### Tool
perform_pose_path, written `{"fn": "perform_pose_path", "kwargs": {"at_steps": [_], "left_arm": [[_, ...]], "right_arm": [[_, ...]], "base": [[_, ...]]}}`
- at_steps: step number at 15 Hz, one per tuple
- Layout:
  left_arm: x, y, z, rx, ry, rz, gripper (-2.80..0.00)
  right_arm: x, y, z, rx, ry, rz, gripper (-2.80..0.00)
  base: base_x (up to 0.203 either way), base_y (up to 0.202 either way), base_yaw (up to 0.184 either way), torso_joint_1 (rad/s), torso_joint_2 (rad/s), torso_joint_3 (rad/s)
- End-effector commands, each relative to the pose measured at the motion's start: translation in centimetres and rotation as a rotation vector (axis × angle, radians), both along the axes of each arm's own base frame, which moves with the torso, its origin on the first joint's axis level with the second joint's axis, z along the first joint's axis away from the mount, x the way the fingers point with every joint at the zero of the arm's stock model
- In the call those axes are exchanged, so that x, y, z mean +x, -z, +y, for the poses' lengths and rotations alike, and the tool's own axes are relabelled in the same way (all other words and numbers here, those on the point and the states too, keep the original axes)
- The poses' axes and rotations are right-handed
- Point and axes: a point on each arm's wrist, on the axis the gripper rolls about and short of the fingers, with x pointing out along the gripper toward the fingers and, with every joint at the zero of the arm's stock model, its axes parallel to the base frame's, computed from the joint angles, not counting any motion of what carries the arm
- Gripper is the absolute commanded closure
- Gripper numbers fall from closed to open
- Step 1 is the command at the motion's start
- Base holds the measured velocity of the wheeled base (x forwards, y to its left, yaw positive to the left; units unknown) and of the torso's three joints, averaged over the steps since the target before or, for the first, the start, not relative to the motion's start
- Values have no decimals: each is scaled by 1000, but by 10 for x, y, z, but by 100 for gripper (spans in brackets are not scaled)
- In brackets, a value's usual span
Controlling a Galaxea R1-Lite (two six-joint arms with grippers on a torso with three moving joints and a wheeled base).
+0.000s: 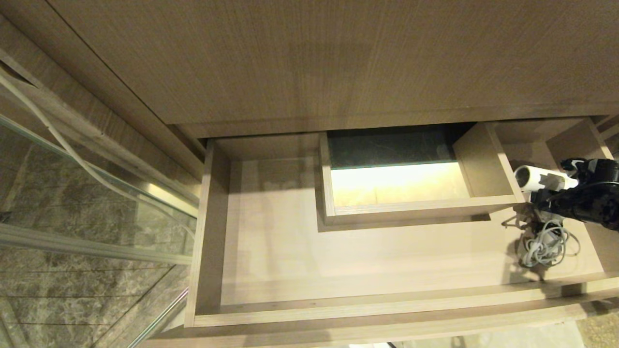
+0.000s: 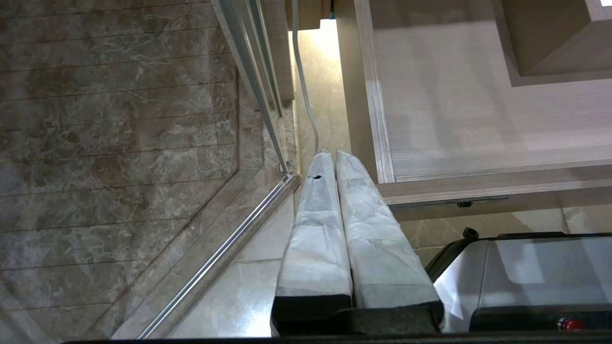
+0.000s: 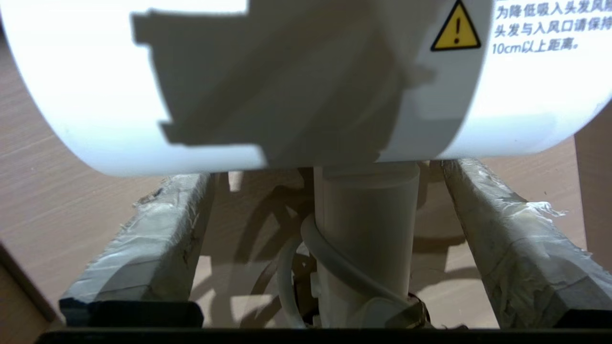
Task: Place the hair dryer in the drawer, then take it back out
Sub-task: Take the hairdryer out
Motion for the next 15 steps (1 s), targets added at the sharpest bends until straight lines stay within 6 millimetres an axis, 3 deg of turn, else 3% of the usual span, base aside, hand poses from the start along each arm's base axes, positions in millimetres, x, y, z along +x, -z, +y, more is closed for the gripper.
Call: {"fn": "perform_pose_path", "kwargs": {"at_steps": [1, 2, 4, 9, 13, 15], "left_arm": [[0, 0, 0, 0, 0, 1, 0], [0, 0, 0, 0, 0, 1, 0], [0, 0, 0, 0, 0, 1, 0], [0, 0, 0, 0, 0, 1, 0], [0, 0, 0, 0, 0, 1, 0], [0, 0, 0, 0, 0, 1, 0]], "right_arm": [[3, 12, -1, 1, -3, 14, -280], [3, 10, -2, -8, -1, -9, 0], [3, 5, -2, -25, -5, -19, 0], [-19, -49, 9, -125, -37, -58, 0], [-48, -90, 23, -195, -51, -98, 0], [-74, -116, 32, -260, -59, -103, 0]], "base": [[0, 0, 0, 0, 0, 0], [0, 0, 0, 0, 0, 0], [0, 0, 0, 0, 0, 0], [0, 0, 0, 0, 0, 0], [0, 0, 0, 0, 0, 0], [0, 0, 0, 0, 0, 0]]}}
